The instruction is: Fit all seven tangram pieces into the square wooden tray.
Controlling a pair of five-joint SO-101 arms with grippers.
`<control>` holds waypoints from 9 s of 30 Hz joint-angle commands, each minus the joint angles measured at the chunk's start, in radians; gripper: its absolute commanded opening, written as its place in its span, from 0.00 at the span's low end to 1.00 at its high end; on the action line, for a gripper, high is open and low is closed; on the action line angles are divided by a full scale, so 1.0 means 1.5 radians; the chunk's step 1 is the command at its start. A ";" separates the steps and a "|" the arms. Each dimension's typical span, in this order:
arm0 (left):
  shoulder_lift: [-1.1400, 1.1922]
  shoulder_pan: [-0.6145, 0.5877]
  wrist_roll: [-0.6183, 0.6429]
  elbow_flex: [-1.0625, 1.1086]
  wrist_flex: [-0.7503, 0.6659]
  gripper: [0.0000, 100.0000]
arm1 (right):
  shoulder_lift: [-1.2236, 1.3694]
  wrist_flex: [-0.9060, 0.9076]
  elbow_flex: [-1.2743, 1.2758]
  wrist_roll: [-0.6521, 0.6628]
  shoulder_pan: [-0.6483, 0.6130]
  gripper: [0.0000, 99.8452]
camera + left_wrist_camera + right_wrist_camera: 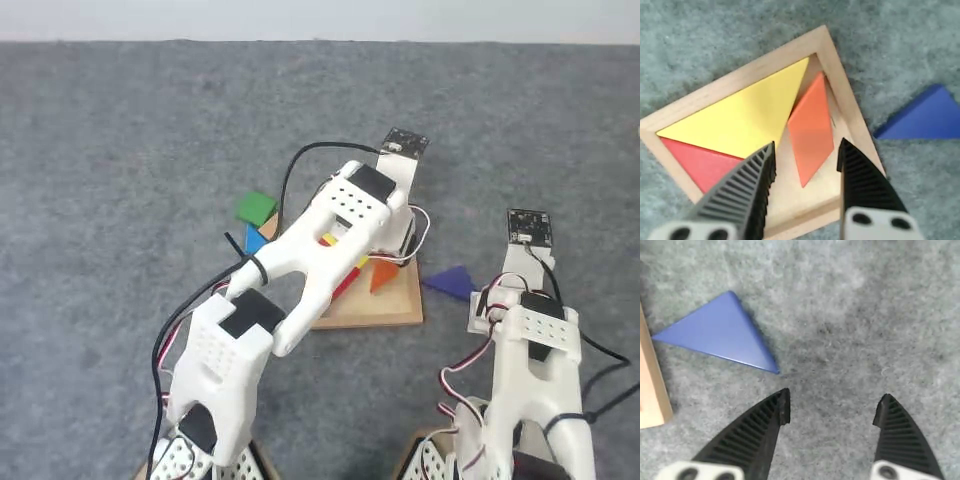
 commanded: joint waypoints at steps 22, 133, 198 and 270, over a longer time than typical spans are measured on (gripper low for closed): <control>-0.001 -0.017 -0.069 0.042 -0.106 0.17 | -0.007 -0.011 -0.028 -0.006 0.006 0.27; -0.278 -0.334 -0.211 0.403 -0.302 0.17 | 0.001 0.002 -0.027 0.037 -0.041 0.27; -0.024 0.044 -0.115 0.057 -0.063 0.03 | -0.007 -0.018 -0.031 0.006 0.013 0.27; -0.064 -0.041 -0.221 0.079 -0.139 0.20 | -0.006 -0.019 -0.031 0.008 0.012 0.27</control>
